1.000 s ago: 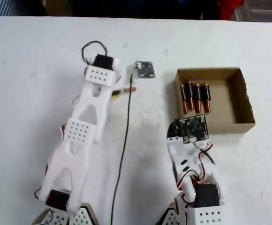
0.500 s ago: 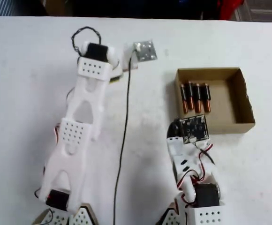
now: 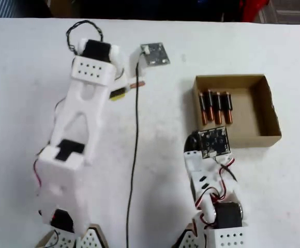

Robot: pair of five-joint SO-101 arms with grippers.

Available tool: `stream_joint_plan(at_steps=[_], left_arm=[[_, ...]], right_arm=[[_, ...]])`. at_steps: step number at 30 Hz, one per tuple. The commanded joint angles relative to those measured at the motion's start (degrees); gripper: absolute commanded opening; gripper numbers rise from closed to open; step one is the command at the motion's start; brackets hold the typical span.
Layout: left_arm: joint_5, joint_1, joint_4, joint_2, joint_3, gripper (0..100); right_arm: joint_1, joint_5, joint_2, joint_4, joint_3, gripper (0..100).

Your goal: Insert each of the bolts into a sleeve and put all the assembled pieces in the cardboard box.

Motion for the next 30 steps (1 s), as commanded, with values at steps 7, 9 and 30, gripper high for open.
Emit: stream_joint_plan(at_steps=[7, 9, 30], left_arm=[[-11.6, 0.5, 0.3, -20.0, 25.6, 2], [-13.6, 0.4, 0.3, -21.5, 28.7, 2], [-16.4, 0.4, -19.9, -22.2, 52.3, 2]], right_arm=[[0.1, 0.0, -0.5, -2.2, 0.2, 1.8], [0.1, 0.0, -0.5, -4.4, 1.4, 1.7], [0.1, 2.7, -0.5, -8.8, 4.1, 1.7]])
